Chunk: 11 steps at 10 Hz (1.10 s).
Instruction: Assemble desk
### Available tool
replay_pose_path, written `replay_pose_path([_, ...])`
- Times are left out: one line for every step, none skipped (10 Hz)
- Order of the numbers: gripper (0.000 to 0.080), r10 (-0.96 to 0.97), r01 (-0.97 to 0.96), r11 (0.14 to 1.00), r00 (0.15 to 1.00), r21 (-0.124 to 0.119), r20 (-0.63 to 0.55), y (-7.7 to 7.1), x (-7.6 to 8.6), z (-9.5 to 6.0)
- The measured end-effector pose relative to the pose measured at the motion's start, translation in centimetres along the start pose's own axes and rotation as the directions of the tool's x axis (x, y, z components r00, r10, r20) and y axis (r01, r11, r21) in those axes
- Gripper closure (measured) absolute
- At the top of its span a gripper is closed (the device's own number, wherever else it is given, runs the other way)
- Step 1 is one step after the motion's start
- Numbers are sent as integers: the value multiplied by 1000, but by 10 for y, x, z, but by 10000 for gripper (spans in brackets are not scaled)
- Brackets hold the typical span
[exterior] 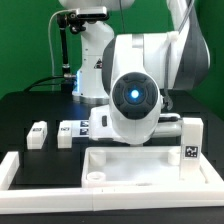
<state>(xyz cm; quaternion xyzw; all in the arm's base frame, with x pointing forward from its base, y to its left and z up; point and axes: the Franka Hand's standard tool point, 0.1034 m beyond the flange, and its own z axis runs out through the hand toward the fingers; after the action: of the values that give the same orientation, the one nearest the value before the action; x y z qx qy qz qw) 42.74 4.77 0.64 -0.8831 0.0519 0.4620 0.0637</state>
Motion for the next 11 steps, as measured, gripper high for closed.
replay_pose_path([151, 0, 0, 1000, 1000, -1, 3, -2, 0, 1])
replay_pose_path([181, 3, -3, 1000, 1000, 1, 1, 0, 0, 1])
replay_pose_path([181, 3, -3, 1000, 1000, 2, 1, 0, 1, 1])
replay_pose_path([361, 3, -3, 1000, 1000, 2, 1, 0, 1, 1])
replay_pose_path([512, 4, -4, 1000, 1000, 3, 1, 0, 1, 1])
replay_pose_path([512, 4, -4, 1000, 1000, 3, 1, 0, 1, 0])
replay_pose_path([511, 4, -4, 1000, 1000, 3, 1, 1, 1, 0])
replay_pose_path([511, 4, -4, 1000, 1000, 3, 1, 1, 1, 0])
replay_pose_path([511, 4, -4, 1000, 1000, 3, 1, 1, 1, 0])
replay_pose_path([511, 4, -4, 1000, 1000, 3, 1, 1, 1, 0])
replay_pose_path([511, 4, -4, 1000, 1000, 3, 0, 1, 1, 0])
